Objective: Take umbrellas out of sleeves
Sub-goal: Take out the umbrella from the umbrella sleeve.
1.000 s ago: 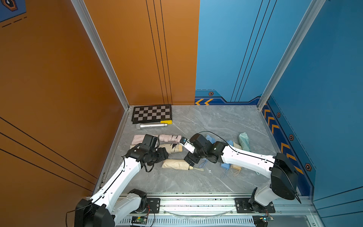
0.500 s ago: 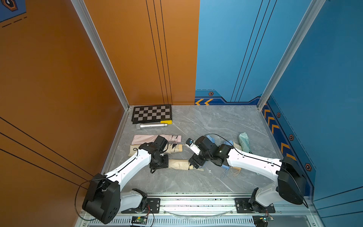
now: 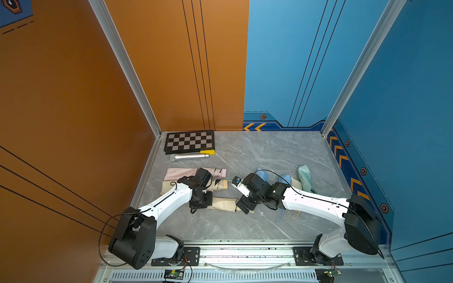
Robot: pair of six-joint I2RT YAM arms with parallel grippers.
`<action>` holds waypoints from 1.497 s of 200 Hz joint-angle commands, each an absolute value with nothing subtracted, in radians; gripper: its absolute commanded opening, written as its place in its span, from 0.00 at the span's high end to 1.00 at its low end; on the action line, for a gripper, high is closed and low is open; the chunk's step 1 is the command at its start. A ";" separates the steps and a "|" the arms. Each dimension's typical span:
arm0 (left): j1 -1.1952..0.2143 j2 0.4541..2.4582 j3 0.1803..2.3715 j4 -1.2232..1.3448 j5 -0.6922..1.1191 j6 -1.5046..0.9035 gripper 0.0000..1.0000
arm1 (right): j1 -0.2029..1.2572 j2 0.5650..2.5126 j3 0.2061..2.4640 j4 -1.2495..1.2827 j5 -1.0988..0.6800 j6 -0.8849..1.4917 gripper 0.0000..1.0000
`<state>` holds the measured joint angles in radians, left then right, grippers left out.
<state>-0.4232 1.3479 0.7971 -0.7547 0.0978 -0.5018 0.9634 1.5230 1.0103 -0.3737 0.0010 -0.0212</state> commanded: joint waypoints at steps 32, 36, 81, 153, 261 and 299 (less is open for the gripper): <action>-0.400 1.307 0.775 -0.738 0.062 -0.529 1.00 | 0.974 1.575 0.996 -0.413 0.028 -0.029 0.06; -0.397 1.300 0.773 -0.738 0.056 -0.532 1.00 | 0.976 1.581 0.996 -0.415 0.030 -0.030 0.07; -0.382 1.252 0.737 -0.730 0.014 -0.580 1.00 | 1.015 1.660 1.005 -0.429 0.049 -0.053 0.24; -0.377 1.226 0.707 -0.712 0.000 -0.607 1.00 | 1.029 1.740 1.034 -0.429 0.048 -0.084 0.27; -0.372 1.162 0.652 -0.695 -0.036 -0.661 1.00 | 1.034 1.885 1.171 -0.423 0.005 -0.155 0.37; -0.352 1.126 0.636 -0.695 -0.078 -0.683 1.00 | 1.036 1.925 1.218 -0.425 -0.003 -0.182 0.50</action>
